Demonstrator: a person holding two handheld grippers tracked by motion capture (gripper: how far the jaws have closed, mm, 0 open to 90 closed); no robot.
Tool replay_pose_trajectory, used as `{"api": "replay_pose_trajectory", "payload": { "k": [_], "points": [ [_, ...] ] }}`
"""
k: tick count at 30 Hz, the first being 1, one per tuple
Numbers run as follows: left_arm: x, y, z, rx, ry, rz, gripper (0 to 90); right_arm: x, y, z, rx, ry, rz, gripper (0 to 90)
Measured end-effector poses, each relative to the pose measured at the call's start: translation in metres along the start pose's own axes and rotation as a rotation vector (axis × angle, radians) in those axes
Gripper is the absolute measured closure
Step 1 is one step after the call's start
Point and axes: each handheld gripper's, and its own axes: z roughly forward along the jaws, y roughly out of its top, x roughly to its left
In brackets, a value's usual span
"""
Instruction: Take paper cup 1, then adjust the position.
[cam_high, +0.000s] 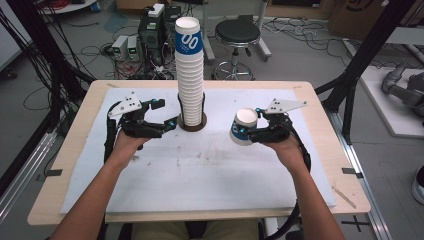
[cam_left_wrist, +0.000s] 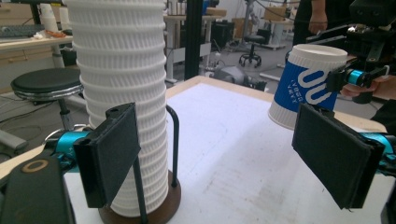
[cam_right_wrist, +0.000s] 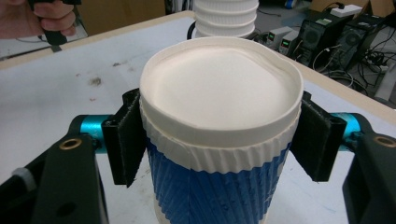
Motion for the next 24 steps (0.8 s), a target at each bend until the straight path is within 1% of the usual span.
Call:
{"api": "replay_pose_trajectory", "payload": {
  "k": [2,3,4,6,7,9,10,12,13,14,15,16,17,18,20,21,22,24],
  "points": [
    [-0.001,-0.002,-0.001,0.003,0.004,0.000,15.0,0.004,-0.003,0.003,0.007,0.016,0.009,28.6],
    [-0.003,-0.007,-0.003,0.005,0.009,-0.010,15.0,0.006,-0.005,0.004,0.011,0.016,0.009,28.7],
    [-0.003,-0.007,-0.003,0.005,0.009,-0.010,15.1,0.006,-0.005,0.004,0.011,0.016,0.009,28.7],
    [-0.004,-0.014,-0.005,-0.004,0.010,-0.036,15.0,0.011,-0.007,0.006,0.016,0.004,-0.005,28.7],
    [-0.005,-0.018,-0.005,0.000,0.011,-0.038,15.0,0.016,-0.010,0.008,0.016,0.011,-0.012,28.7],
    [-0.006,-0.019,-0.005,-0.001,0.006,-0.042,15.1,0.018,-0.010,0.009,0.020,0.010,-0.018,28.7],
    [-0.006,-0.019,-0.005,-0.001,-0.002,-0.042,15.1,0.020,-0.010,0.009,0.024,0.014,-0.019,28.6],
    [-0.008,-0.019,-0.003,-0.005,-0.037,-0.045,15.0,0.021,-0.010,0.008,0.016,0.013,-0.024,28.6],
    [-0.008,-0.019,-0.003,-0.005,-0.037,-0.045,15.0,0.022,-0.010,0.007,0.013,0.015,-0.023,28.6],
    [-0.008,-0.019,-0.002,-0.007,-0.061,-0.049,15.0,0.022,-0.010,0.007,0.012,0.015,-0.023,28.6],
    [-0.009,-0.019,0.001,-0.016,-0.096,-0.052,15.0,0.023,-0.010,0.007,0.013,0.015,-0.024,28.6],
    [-0.009,-0.019,0.001,-0.016,-0.096,-0.052,15.0,0.024,-0.010,0.008,0.013,0.015,-0.026,28.6],
    [-0.010,-0.019,0.002,-0.015,-0.110,-0.046,15.0,0.025,-0.010,0.008,0.009,0.014,-0.025,28.6],
    [-0.014,-0.019,0.006,-0.013,-0.136,-0.040,15.0,0.026,-0.010,0.009,-0.001,0.017,-0.024,28.6],
    [-0.015,-0.019,0.007,-0.010,-0.143,-0.034,15.0,0.026,-0.011,0.009,-0.016,0.027,-0.016,28.6],
    [-0.018,-0.018,0.011,-0.009,-0.163,-0.022,15.0,0.027,-0.011,0.010,-0.012,0.028,-0.016,28.6],
    [-0.018,-0.018,0.011,-0.009,-0.163,-0.022,15.0,0.027,-0.011,0.010,-0.012,0.028,-0.016,28.6],
    [-0.022,-0.018,0.014,-0.011,-0.181,-0.017,15.0,0.028,-0.011,0.009,-0.013,0.038,-0.023,28.6]
  ]
}}
